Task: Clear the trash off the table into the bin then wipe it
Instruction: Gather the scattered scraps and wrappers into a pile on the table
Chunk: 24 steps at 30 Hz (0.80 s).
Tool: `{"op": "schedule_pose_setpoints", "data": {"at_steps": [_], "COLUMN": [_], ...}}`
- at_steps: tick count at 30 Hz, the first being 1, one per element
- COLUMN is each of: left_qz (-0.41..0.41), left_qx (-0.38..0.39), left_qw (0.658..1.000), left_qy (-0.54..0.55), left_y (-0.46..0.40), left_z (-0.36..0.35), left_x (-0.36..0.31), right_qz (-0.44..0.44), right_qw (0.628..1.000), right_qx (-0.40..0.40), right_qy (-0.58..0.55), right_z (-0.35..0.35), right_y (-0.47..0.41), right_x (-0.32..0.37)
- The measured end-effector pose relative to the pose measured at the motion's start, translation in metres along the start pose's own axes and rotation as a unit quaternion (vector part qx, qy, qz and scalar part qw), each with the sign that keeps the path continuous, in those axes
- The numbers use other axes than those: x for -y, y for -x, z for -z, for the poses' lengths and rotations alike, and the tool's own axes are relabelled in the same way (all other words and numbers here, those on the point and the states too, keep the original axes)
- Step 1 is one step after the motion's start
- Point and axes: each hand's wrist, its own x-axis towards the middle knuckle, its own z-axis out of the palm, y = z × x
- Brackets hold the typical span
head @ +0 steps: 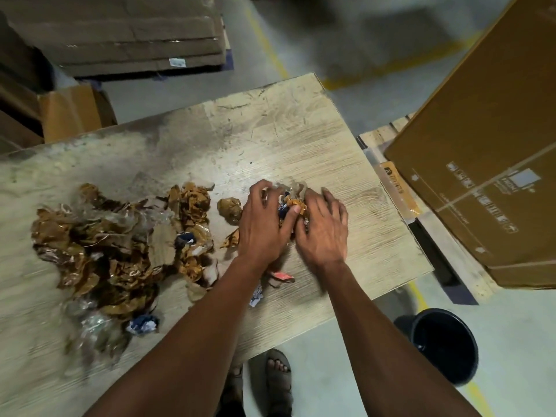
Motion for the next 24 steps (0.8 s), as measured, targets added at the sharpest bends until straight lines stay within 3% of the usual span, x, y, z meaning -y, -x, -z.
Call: {"op": "schedule_pose_setpoints", "data": {"at_steps": [5,10,12,14,17,22,24], "left_qz": [-0.026,0.046,0.105,0.186,0.246,0.280,0.259], "left_qx": [-0.014,0.008,0.007,0.022,0.069,0.098,0.086], "left_qw": [0.998,0.986,0.961,0.911,0.859,0.813,0.829], "left_qy": [0.063,0.157,0.255,0.368,0.444,0.501,0.487], "left_y": [-0.001,-0.003,-0.007,-0.012,-0.020,-0.034,-0.037], "left_z": [-0.006,-0.002,0.002,0.012,0.032,0.052,0.059], "left_x": [-0.001,-0.006,-0.008,-0.012,-0.016,-0.010,-0.009], "right_qz": [0.019,0.013,0.040,0.063,0.083,0.080,0.085], "right_qw": [0.998,0.990,0.990,0.989,0.991,0.994,0.994], "right_qx": [0.038,0.021,0.033,0.051,0.082,0.071,0.071], "right_qy": [-0.054,-0.138,-0.135,-0.122,-0.066,-0.015,-0.006], "right_z": [0.004,0.005,0.001,-0.002,-0.006,-0.010,-0.008], "right_y": [0.001,0.004,0.005,0.007,0.006,0.005,0.005], "right_x": [-0.001,0.014,0.018,0.018,0.018,0.020,0.020]}}
